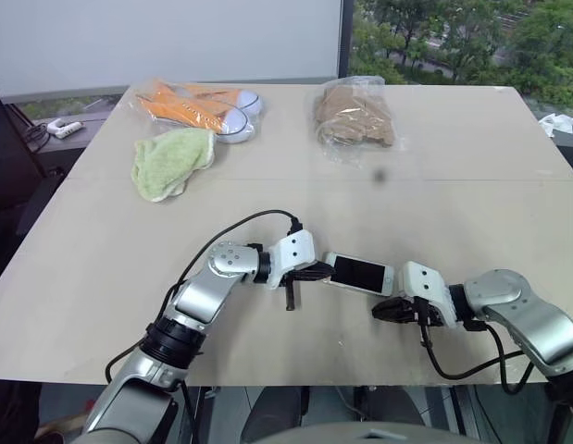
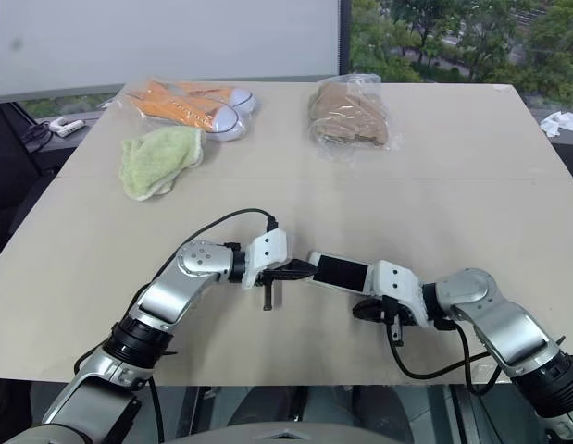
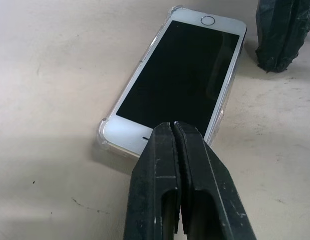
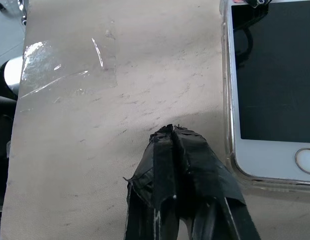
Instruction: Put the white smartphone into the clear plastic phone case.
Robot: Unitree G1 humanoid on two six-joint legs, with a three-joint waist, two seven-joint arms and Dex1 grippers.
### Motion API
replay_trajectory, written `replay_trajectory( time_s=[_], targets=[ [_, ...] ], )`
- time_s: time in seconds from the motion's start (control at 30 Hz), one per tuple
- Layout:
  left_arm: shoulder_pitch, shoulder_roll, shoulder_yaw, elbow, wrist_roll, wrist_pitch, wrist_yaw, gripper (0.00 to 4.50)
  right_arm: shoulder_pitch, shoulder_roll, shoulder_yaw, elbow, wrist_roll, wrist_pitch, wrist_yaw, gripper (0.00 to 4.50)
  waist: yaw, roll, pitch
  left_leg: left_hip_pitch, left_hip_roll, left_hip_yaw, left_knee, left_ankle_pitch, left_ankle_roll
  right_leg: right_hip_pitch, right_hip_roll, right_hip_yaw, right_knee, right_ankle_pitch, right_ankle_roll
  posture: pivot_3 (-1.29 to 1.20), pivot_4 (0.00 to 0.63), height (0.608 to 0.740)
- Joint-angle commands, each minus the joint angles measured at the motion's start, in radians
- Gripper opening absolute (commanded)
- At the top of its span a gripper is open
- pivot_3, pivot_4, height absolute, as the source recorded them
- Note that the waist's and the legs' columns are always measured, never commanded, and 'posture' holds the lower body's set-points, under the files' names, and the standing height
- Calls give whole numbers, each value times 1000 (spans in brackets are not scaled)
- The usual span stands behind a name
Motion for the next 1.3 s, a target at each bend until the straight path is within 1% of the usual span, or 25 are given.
replay_trajectory(
  time_s=[0.03, 0.2, 0.37, 0.43, 0.57, 0.67, 0.8, 1.07, 1.2, 1.3],
  targets=[
    [-5, 0, -9, 11, 7, -8, -6, 69, 16, 10, -53, -14, 56, 29, 1, 0, 0, 0, 0, 0, 0, 0, 0, 0, 0, 0, 0, 0, 0, 0, 0, 0, 150, 740],
    [-6, -1, -9, 19, 9, -15, -6, 69, 39, 46, -186, -52, 205, 58, -2, 0, 0, 1, 3, 0, 0, 0, 0, 0, 0, 0, 0, 0, 0, 0, 0, 0, 150, 740],
    [-5, -1, -10, 23, 7, -17, -8, 69, 59, 66, -244, -48, 233, 36, -26, 0, 0, 1, 3, 0, 0, 0, 0, 0, 0, 0, 0, 0, 1, 0, 0, 0, 150, 740],
    [-6, -1, -10, 24, 8, -18, -10, 69, 59, 64, -240, -32, 214, 24, -33, 0, 0, 1, 3, 0, 0, 0, 0, 0, 0, 0, 0, 0, 1, 0, 0, 0, 150, 740],
    [-8, -2, -9, 26, 8, -19, -10, 69, 57, 50, -191, 34, 110, -36, -55, 0, 0, 2, 4, 0, 0, 0, 1, 0, 0, 0, 0, 0, 2, 0, 0, 0, 150, 740],
    [-8, 0, -7, 24, 8, -18, -11, 69, 48, 61, -176, 79, 62, -69, -73, 0, -1, 2, 4, 0, 0, 1, 1, 0, 0, -1, 0, 0, 3, 0, 0, 0, 150, 740],
    [-5, 5, -3, 20, 7, -15, -12, 69, 41, 64, -163, 98, 46, -79, -73, 0, -1, 2, 4, 1, 0, 1, 2, 0, 0, -1, 0, 1, 6, 0, 0, 0, 150, 740],
    [-4, 7, -5, 16, 9, -13, -13, 69, 51, 22, -107, 116, -22, -109, -37, 0, -1, 2, 4, 2, -1, 1, 4, 0, 0, -1, 0, 1, 10, 0, 0, 0, 150, 740],
    [-4, 7, -6, 15, 9, -12, -15, 69, 43, 20, -92, 132, -46, -116, -46, 0, -1, 2, 4, 2, -1, 1, 5, 0, -1, 0, 0, 1, 10, 0, 0, 0, 150, 740],
    [-4, 6, -6, 15, 10, -10, -14, 69, 29, 22, -57, 153, -85, -85, -67, 0, -1, 2, 3, 2, -1, 1, 5, 0, -1, 0, 0, 1, 10, 0, 0, 0, 150, 740]
  ],
)
